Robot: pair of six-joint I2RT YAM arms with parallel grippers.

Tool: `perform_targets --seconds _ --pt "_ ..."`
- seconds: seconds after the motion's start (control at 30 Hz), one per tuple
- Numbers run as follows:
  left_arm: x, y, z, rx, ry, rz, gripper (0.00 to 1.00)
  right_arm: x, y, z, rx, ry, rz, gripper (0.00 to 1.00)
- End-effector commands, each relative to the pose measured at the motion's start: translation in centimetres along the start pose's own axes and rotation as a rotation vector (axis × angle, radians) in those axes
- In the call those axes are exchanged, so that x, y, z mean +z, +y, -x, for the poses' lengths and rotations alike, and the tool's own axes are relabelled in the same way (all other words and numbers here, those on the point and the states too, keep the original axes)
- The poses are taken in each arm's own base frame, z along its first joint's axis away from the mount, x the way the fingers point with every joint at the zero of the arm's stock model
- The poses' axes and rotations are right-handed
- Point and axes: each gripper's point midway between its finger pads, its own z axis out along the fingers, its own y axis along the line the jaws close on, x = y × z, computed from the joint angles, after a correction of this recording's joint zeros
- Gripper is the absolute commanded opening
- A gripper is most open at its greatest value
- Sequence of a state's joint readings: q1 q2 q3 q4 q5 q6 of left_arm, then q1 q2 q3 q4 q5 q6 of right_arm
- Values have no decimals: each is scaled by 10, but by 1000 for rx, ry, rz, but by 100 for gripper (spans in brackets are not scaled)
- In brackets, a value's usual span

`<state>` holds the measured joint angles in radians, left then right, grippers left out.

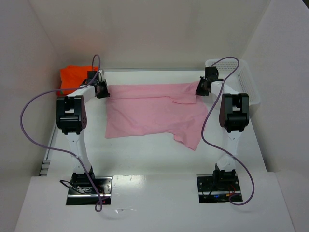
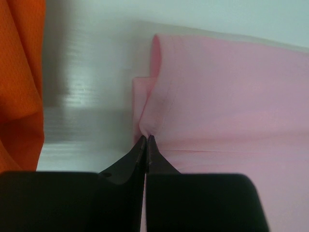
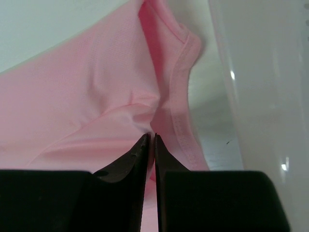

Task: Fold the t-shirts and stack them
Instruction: Fold the flattened tshirt in 1/3 of the way

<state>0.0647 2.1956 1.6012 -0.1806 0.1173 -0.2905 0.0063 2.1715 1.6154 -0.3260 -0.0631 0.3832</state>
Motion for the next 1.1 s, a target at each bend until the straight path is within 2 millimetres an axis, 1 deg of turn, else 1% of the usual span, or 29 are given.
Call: perform_targets --seconds 0.0,0.03,0.07,0.1,0.13,0.17,0.2,0.23,0.27,0.3,0.37,0.5,0.53,0.57,0.6,0.63,0.67,0.7,0.73,0.77,0.8,0.83,0.87,0.9,0.93,0.97,1.0,1.03,1.07 --pt "-20 7 0 0 -18 16 0 -17 -8 37 1 -99 -28 15" --pt "-22 5 6 3 -37 12 0 -18 -6 41 1 -108 -24 15" --pt "-21 4 1 2 -25 5 0 -15 -8 38 1 -100 -27 13" --pt "-21 4 1 2 -25 5 0 -16 -5 43 1 -111 -23 10" --pt "-25 3 5 3 -35 3 0 -18 -4 47 0 -120 -19 10" --pt "-24 4 0 -8 -25 5 0 -18 -4 45 1 -111 -23 7" --pt "-27 3 3 -6 -33 3 0 -19 -2 50 0 -121 -19 7" --pt "-27 3 4 -6 -33 3 0 -19 -2 50 0 -121 -19 5" --pt "-26 4 -1 -8 -25 5 0 -21 0 54 0 -131 -14 3" --pt "-29 2 3 -6 -33 3 0 -21 -2 55 0 -135 -23 0" --pt "-29 2 3 -6 -33 3 0 -21 -2 55 0 -135 -23 0" --pt "-37 -6 9 -2 -45 -36 0 -21 0 54 0 -131 -14 0" --pt "-37 -6 6 -4 -36 -34 1 -21 1 53 -1 -127 -6 0" --pt "-40 -9 9 7 -43 -47 3 -21 3 53 -1 -123 4 0" --pt "-40 -8 7 6 -34 -46 9 -21 3 53 -1 -123 4 6" --pt "-44 -9 8 6 -35 -46 14 -21 5 52 -2 -118 17 9" --pt "-44 -9 8 6 -35 -46 21 -20 7 46 -3 -100 34 12" --pt "-49 -10 10 6 -38 -47 26 -20 10 47 -4 -104 49 15" --pt "-53 -11 10 7 -41 -47 31 -24 15 51 -7 -114 71 22" --pt "-55 -11 9 7 -41 -47 41 -23 17 44 -18 -91 94 24" --pt "-60 -12 11 8 -50 -49 47 -25 20 46 -20 -100 110 27" --pt "-63 -11 15 10 -62 -39 53 -25 20 46 -20 -100 110 33" --pt "-70 -14 21 13 -79 -43 59 -26 25 46 -23 -99 134 37" --pt "-70 -14 21 13 -79 -43 63 -30 26 50 -24 -109 138 37" --pt "-74 -14 25 14 -93 -36 65 -33 31 54 -36 -116 157 37" --pt "-76 -15 30 15 -99 -37 67 -33 32 53 -37 -113 166 37" --pt "-81 -17 37 19 -118 -41 68 -41 40 61 -43 -128 195 37" --pt "-82 -17 37 19 -118 -41 70 -44 44 64 -46 -133 212 39" --pt "-88 -22 46 23 -140 -55 73 -46 48 69 -50 -146 227 41"
